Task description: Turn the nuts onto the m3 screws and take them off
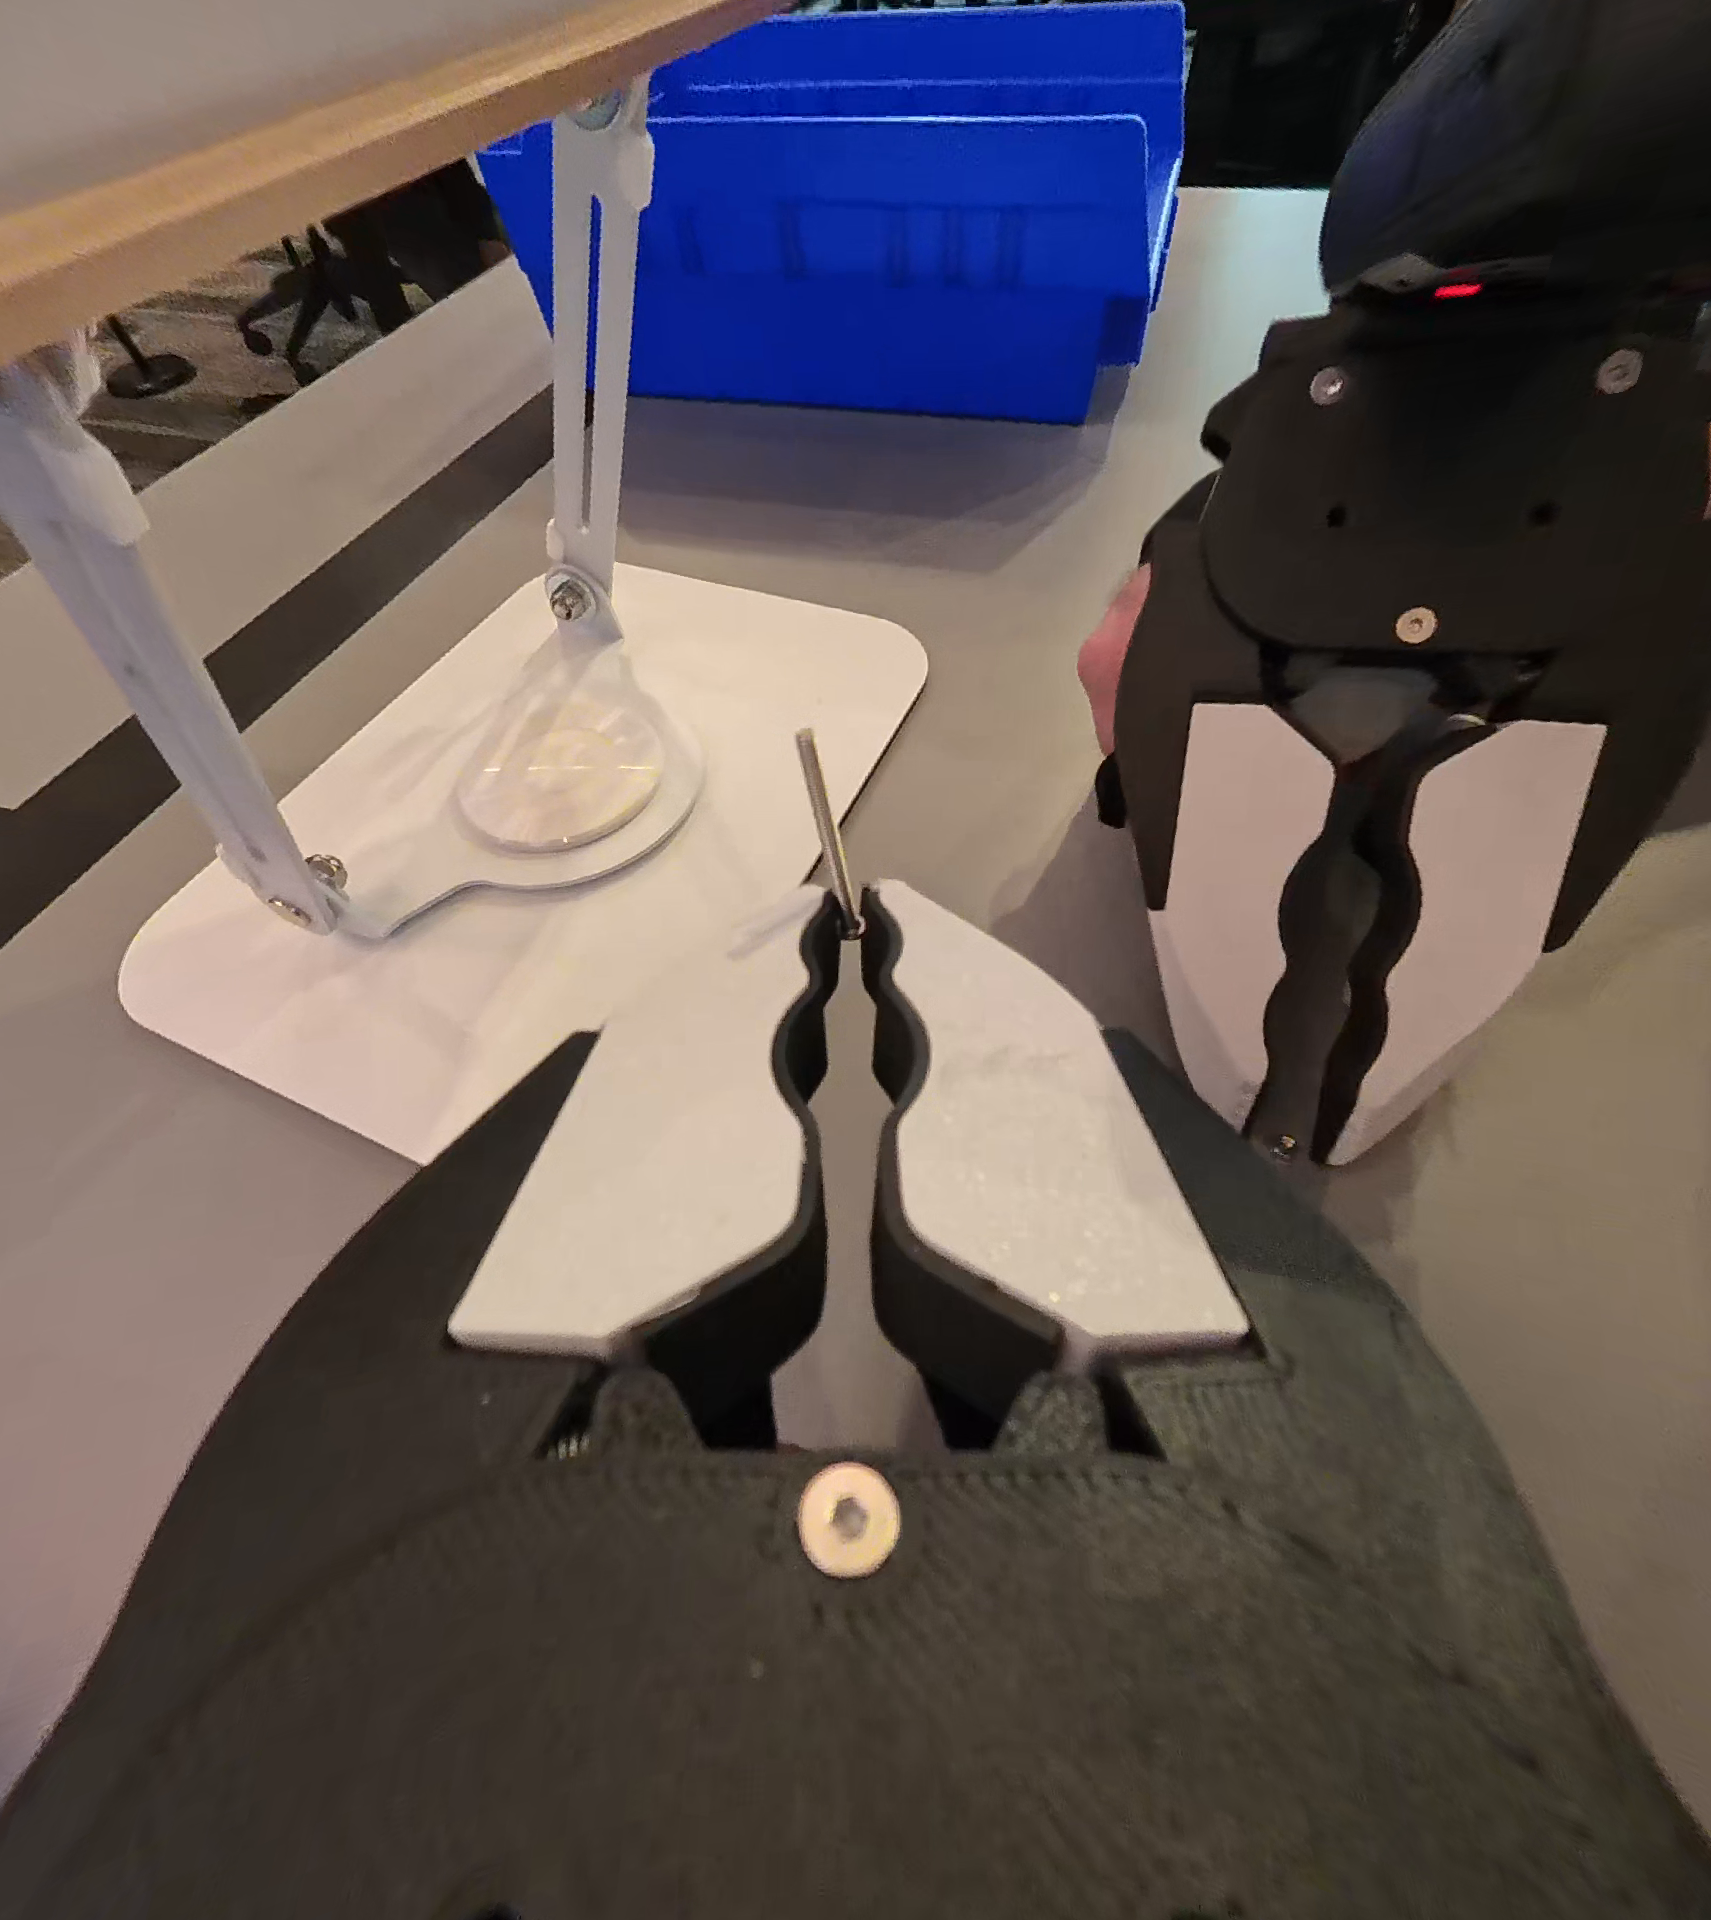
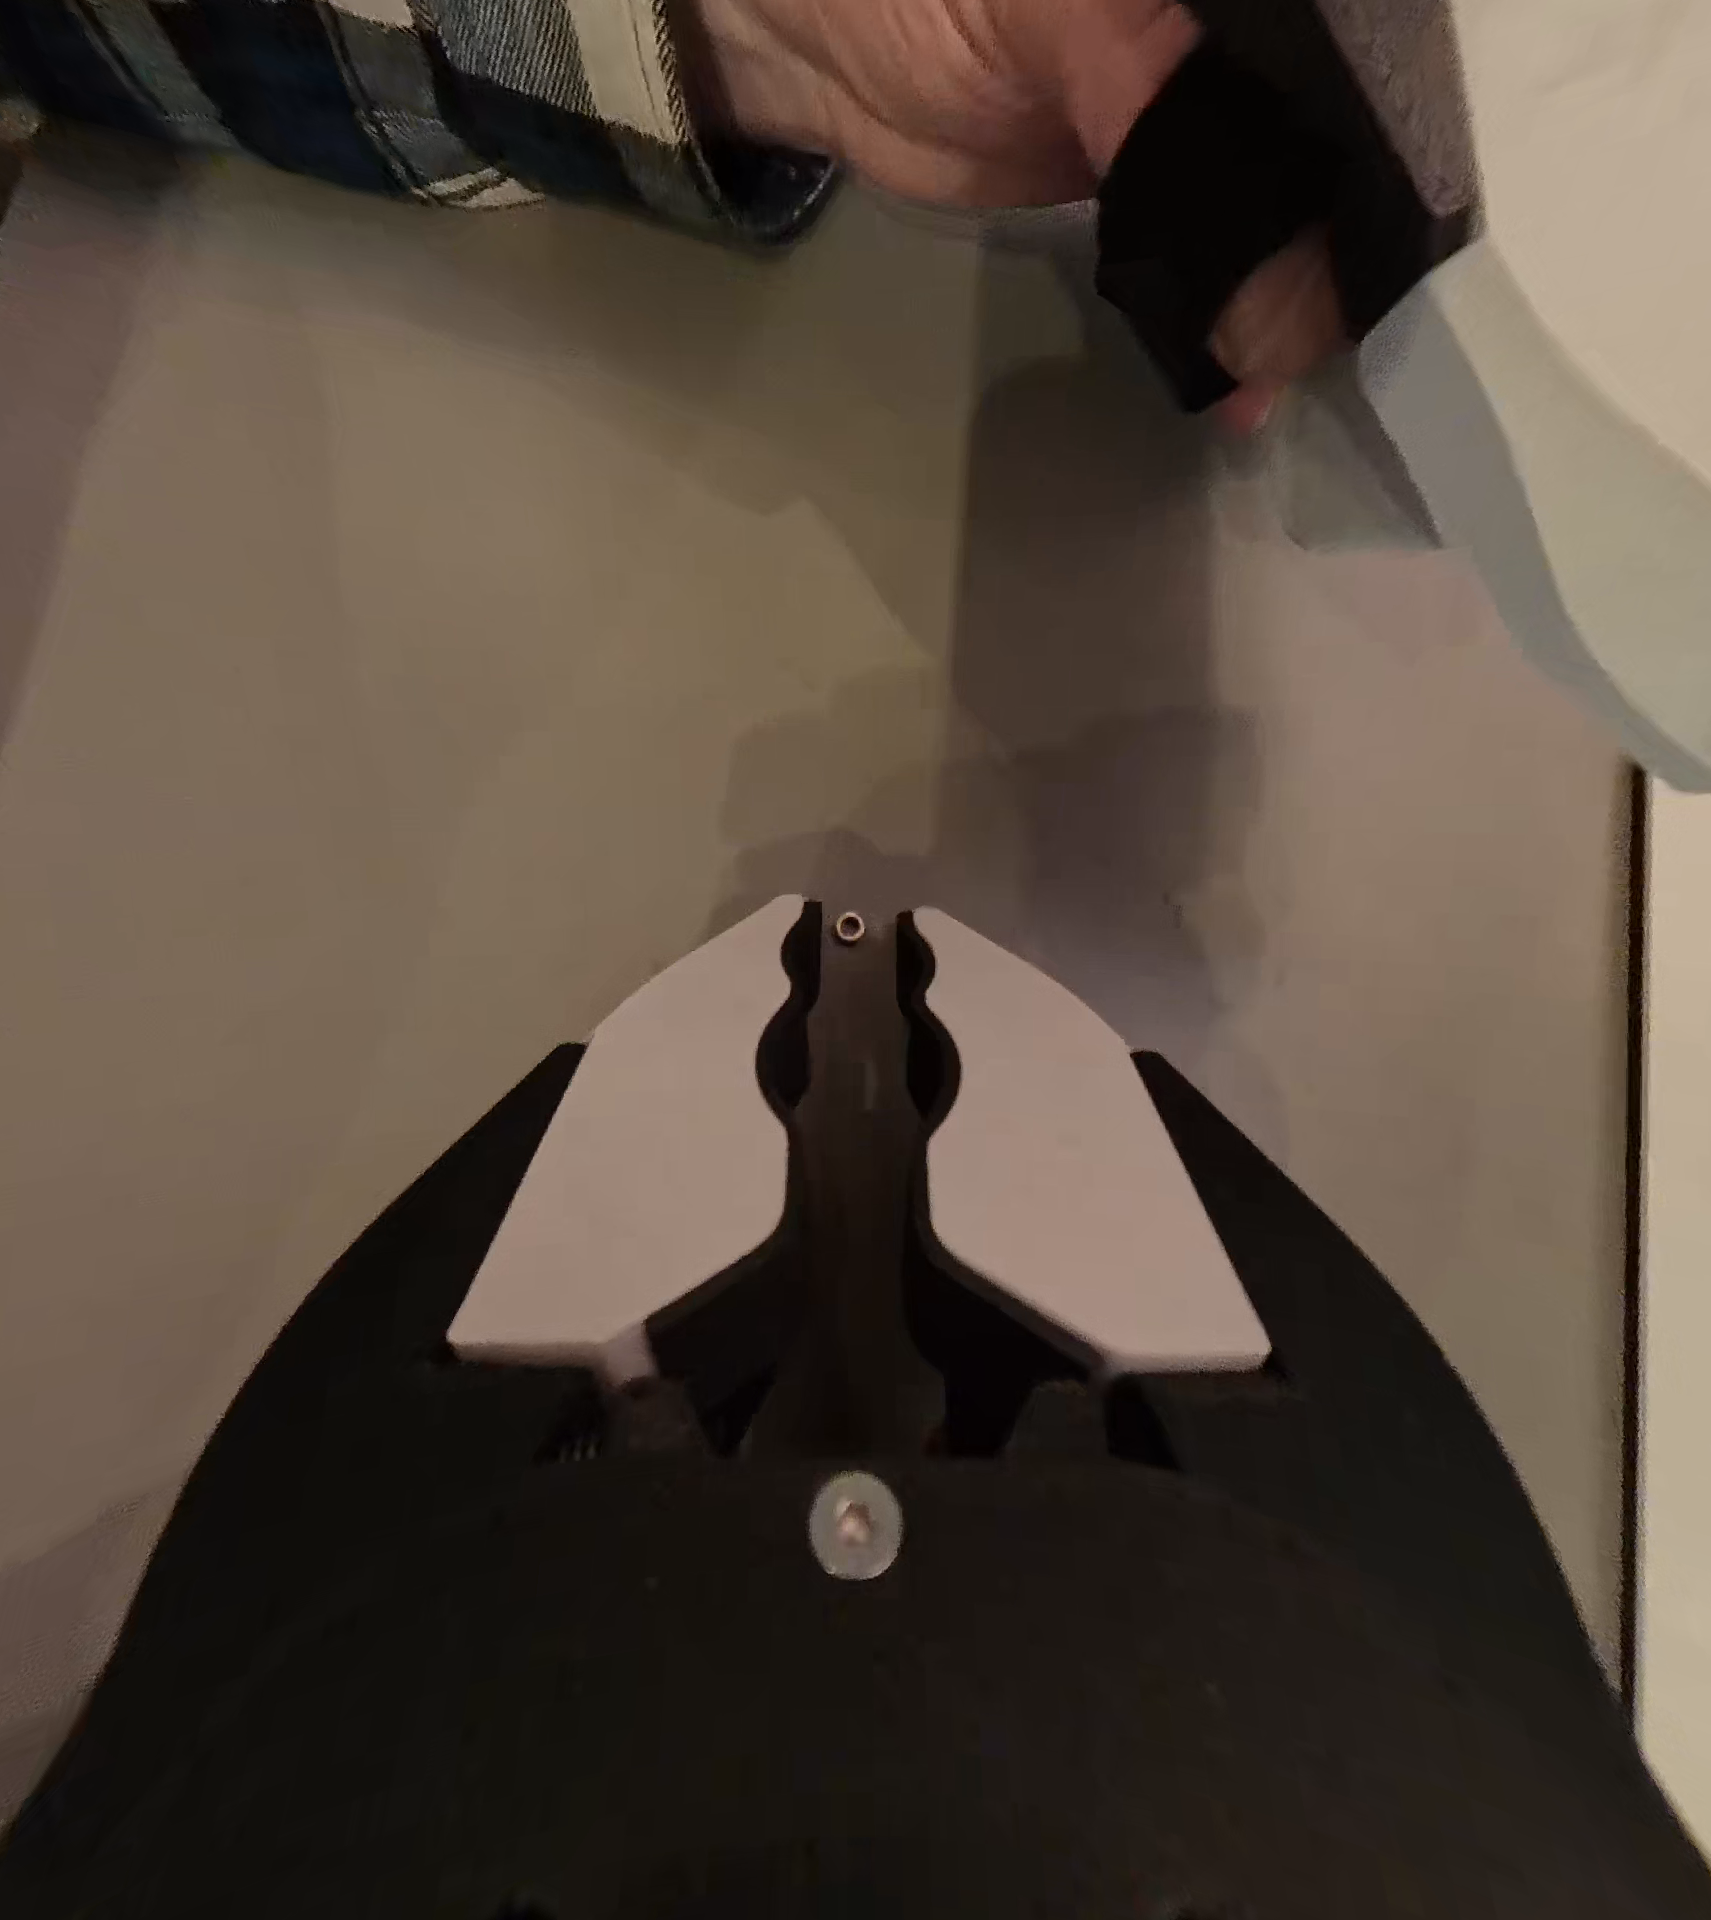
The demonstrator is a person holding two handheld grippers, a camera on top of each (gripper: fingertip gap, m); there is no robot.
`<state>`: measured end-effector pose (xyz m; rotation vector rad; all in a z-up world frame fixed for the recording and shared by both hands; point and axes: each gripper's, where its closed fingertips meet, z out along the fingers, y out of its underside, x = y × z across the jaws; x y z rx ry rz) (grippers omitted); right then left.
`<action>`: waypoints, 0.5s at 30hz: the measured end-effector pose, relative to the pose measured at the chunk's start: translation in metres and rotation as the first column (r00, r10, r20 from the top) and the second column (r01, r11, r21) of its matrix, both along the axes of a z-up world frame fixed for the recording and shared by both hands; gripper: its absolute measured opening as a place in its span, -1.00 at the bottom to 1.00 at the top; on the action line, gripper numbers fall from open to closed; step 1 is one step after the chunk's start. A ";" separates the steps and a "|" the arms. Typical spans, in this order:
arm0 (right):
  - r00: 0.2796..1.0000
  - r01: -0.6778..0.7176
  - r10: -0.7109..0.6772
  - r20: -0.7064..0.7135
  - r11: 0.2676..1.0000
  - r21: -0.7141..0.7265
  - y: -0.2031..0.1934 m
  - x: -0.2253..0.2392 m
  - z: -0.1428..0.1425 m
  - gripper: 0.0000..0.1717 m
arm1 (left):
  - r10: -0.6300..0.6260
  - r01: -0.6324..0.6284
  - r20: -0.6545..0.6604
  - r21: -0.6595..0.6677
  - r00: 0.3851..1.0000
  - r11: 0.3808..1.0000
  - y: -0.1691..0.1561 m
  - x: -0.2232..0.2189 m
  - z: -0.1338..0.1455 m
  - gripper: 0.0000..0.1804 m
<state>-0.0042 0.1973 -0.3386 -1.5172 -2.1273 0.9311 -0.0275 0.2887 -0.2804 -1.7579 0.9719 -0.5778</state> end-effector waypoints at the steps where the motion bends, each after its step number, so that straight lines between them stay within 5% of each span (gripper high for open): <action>1: 1.000 -0.001 0.001 0.010 1.000 0.004 0.000 0.000 0.000 -0.84 | 0.004 -0.004 -0.007 0.005 1.000 1.000 0.000 -0.001 -0.001 -0.97; 15: 0.986 -0.076 0.049 0.162 0.983 0.165 -0.002 0.003 -0.002 -0.92 | 0.021 -0.021 0.022 -0.002 1.000 1.000 0.004 -0.009 0.002 -0.97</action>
